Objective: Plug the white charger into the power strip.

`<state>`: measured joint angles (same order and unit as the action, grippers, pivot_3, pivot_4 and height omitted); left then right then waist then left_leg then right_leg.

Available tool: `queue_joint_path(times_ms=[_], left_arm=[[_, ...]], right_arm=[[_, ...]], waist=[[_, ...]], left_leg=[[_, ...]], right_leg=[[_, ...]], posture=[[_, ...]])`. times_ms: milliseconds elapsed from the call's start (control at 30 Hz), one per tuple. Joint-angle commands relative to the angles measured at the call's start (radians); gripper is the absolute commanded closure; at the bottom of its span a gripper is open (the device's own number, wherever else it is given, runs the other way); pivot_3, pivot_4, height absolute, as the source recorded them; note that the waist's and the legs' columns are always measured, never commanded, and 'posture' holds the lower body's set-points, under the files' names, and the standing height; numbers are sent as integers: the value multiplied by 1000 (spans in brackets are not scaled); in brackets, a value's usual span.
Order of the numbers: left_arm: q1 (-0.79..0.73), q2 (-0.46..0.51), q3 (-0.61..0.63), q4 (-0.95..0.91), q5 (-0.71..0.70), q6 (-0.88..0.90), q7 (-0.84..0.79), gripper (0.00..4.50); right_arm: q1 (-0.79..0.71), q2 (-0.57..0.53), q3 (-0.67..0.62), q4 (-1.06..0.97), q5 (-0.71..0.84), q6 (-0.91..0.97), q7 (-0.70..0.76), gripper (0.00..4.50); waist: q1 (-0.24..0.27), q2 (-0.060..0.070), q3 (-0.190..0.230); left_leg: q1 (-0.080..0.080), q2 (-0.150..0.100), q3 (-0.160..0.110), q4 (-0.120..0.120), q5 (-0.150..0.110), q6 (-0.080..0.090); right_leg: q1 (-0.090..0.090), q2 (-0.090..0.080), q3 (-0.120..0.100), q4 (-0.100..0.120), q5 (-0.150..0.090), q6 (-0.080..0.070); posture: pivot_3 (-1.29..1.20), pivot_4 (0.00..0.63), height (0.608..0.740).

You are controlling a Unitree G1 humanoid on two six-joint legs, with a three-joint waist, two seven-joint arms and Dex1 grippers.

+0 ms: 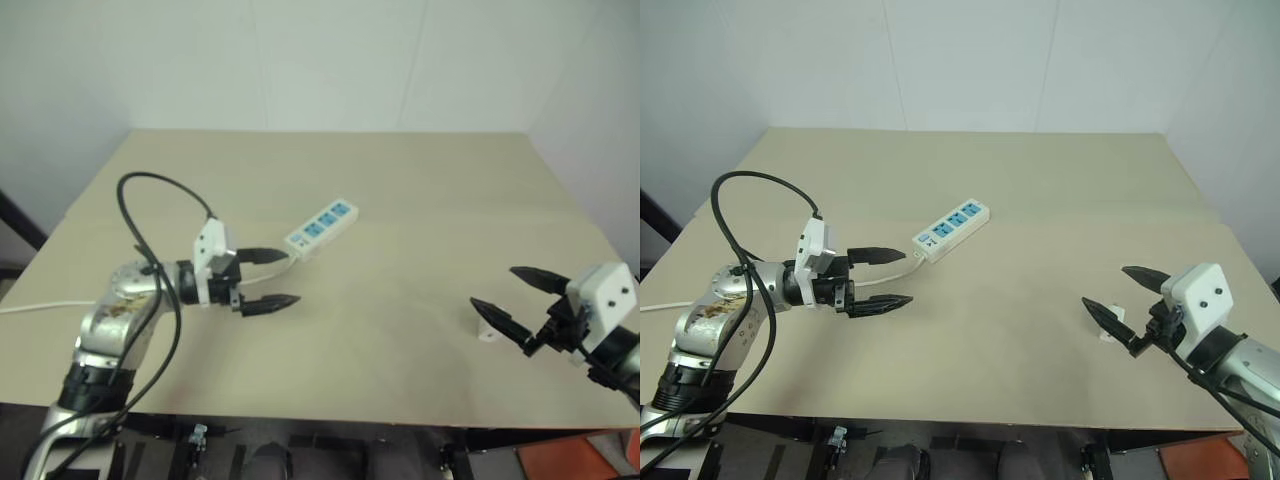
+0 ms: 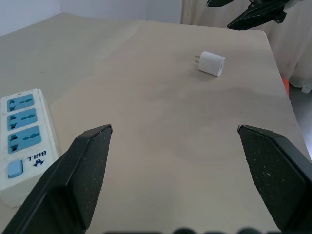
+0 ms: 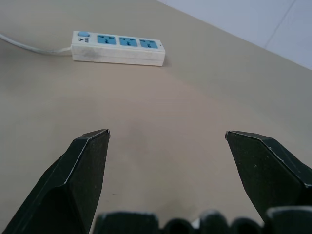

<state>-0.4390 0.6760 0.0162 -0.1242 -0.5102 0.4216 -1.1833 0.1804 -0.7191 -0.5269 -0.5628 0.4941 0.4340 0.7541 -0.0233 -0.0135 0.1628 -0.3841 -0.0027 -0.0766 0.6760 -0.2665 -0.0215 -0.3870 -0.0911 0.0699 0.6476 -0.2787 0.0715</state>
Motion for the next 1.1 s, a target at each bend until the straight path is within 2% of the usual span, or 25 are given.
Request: queue_joint_path(times_ms=[33, 900, 1100], left_arm=[[-17, 8, 1, -12, -4, -11, -7, 28], [-82, -24, -36, 67, 19, -54, -35, 28], [-98, -58, -24, 91, 48, -39, 58, 28]], right_arm=[[5, -2, -26, -39, 17, -8, -14, 0], [5, 1, -34, -60, 27, -8, -46, 0], [-9, -4, -26, -59, 26, -5, -49, 0]], waist=[[1, 0, 0], [4, 0, 0], [6, 0, 0]], left_leg=[[0, 0, 0, 0, 0, 0], [0, 0, 0, 0, 0, 0], [0, 0, 0, 0, 0, 0]], right_leg=[[0, 0, 0, 0, 0, 0], [0, 0, 0, 0, 0, 0], [0, 0, 0, 0, 0, 0]], posture=[[0, 150, 740], [0, 150, 740], [0, 150, 740]])
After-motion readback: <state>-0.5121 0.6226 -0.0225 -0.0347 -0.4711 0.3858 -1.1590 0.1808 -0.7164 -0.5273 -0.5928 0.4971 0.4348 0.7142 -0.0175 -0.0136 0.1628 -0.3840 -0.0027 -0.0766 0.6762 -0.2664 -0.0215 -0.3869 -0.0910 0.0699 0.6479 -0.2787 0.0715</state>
